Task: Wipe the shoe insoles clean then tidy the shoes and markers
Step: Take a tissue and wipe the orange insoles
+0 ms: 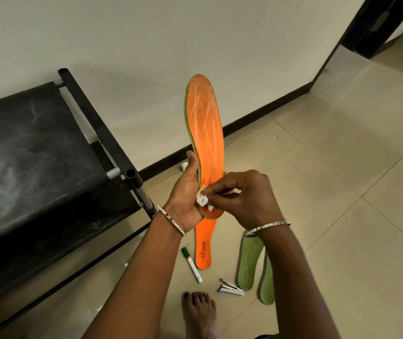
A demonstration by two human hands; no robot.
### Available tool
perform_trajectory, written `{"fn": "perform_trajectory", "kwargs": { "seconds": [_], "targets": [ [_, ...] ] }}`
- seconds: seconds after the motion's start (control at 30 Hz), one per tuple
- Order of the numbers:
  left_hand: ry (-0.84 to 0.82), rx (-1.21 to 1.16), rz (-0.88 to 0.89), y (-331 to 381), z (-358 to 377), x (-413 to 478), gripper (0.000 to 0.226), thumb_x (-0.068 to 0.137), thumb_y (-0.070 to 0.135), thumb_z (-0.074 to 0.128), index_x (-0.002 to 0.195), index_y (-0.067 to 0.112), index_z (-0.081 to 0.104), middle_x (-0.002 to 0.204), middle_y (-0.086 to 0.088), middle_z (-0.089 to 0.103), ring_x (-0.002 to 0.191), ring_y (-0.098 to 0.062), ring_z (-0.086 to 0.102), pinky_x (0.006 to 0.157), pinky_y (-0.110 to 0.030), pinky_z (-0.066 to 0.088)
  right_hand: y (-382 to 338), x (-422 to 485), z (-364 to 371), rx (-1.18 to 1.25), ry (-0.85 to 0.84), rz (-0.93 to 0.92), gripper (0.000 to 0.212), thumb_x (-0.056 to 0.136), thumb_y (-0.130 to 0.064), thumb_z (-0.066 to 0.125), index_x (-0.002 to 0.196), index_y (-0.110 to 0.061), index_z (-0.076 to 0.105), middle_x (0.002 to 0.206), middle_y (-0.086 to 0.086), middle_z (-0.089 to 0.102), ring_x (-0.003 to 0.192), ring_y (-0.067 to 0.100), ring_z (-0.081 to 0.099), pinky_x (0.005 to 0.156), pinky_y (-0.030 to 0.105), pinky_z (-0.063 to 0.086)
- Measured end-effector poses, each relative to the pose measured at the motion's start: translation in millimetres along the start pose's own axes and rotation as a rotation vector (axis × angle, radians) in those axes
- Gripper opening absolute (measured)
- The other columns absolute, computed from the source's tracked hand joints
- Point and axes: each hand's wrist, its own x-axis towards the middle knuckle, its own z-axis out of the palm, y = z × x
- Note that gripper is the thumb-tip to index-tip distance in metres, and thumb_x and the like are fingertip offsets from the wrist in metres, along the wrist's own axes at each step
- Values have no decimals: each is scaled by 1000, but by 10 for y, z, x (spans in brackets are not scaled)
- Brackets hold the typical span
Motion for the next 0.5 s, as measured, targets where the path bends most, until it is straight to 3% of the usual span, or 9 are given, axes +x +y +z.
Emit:
{"fn": "perform_trajectory", "kwargs": {
  "seconds": [0.07,0.1,0.2,0.3,0.4,0.5],
  "targets": [
    [12,24,-20,12,-29,6,83,87,78,35,125,9,64,101,-14,69,91,-27,69,88,-42,56,5,-22,-31,21,-139,31,16,75,-13,84,87,-23,82,84,-10,76,81,5,70,80,23,57],
    [11,36,-23,9,-30,3,85,85,79,36,126,9,63,102,-15,68,92,-27,69,90,-43,55,11,-22,-16,10,-124,28,16,75,-13,84,88,-23,82,85,-11,76,81,5,70,80,24,57],
    [13,53,15,-17,-5,-5,76,86,72,42,122,10,66,114,-16,68,104,-29,68,99,-46,53,-2,2,100,-48,125,-13,14,76,-14,83,86,-24,81,83,-11,76,78,5,69,75,32,58],
    [9,22,27,-43,66,-23,71,85,66,46,123,9,64,119,-17,65,113,-32,63,109,-50,44,-11,37,162,-56,367,-20,15,75,-10,81,85,-22,80,81,-8,75,76,5,69,70,31,59],
    [0,12,38,-43,68,-19,71,93,64,40,135,9,57,125,-17,67,116,-31,65,105,-47,47,19,29,92,25,409,27,15,76,-8,81,87,-18,81,84,-6,76,77,6,70,69,24,58],
    [10,23,55,6,36,-20,66,99,61,35,143,14,51,134,-16,63,123,-34,61,109,-53,43,83,10,-42,116,490,102,15,79,-6,79,92,-13,80,90,-2,76,82,6,71,70,14,55]
  ]
}}
